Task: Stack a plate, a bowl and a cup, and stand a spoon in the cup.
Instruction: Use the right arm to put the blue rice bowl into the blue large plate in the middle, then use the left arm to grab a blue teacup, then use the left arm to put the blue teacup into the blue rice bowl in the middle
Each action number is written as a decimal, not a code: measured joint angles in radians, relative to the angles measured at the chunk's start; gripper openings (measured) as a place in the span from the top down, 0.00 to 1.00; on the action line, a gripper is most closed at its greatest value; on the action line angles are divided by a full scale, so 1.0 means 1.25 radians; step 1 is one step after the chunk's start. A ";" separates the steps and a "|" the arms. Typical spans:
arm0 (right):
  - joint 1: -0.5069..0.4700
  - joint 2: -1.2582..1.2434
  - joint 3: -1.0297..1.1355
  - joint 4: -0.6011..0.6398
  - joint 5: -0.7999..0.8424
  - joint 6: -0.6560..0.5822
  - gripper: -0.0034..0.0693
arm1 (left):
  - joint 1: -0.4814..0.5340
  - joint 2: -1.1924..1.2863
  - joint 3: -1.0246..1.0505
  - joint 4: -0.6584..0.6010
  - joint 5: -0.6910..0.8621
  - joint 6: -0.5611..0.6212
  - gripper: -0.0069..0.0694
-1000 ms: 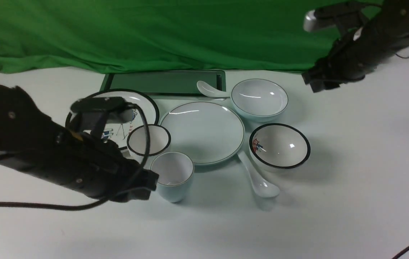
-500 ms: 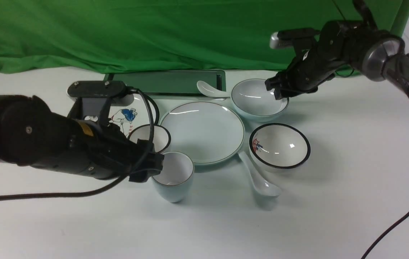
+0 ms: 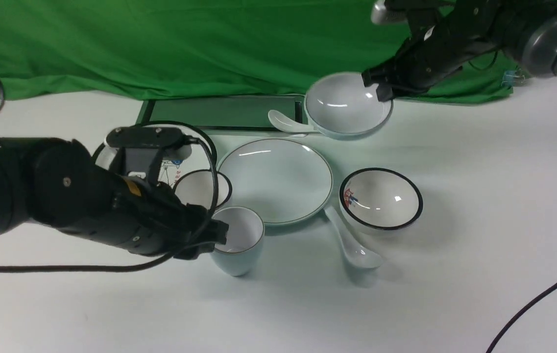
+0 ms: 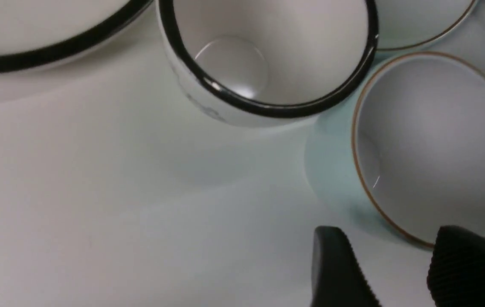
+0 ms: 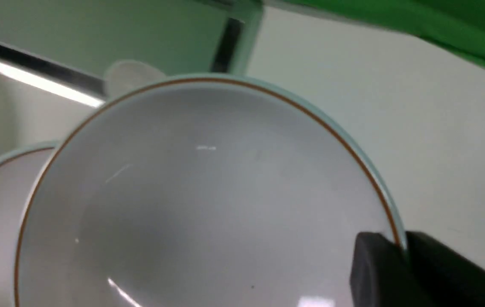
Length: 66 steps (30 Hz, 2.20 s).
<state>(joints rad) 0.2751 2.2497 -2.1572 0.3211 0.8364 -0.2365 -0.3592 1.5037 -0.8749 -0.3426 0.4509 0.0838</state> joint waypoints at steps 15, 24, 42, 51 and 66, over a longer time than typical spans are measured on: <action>0.128 0.093 0.002 0.011 -0.050 -0.037 0.85 | 0.000 0.054 -0.051 -0.059 0.029 0.000 0.57; 0.123 0.096 0.002 0.008 -0.030 -0.019 0.83 | 0.000 0.059 -0.157 -0.064 0.094 0.023 0.46; 0.121 0.013 0.002 -0.015 0.066 -0.020 0.56 | 0.000 0.211 -0.222 -0.070 0.073 0.061 0.85; 0.121 -0.184 0.002 -0.033 0.210 -0.067 0.56 | 0.000 0.161 -0.299 -0.050 0.137 0.098 0.92; 0.130 -0.326 0.190 -0.106 0.279 -0.027 0.56 | 0.000 0.508 -0.813 0.159 0.333 0.078 0.91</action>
<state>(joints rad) 0.4370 1.8417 -1.9192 0.1892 1.1846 -0.2707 -0.3592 2.1384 -1.8911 -0.1440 0.8669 0.1817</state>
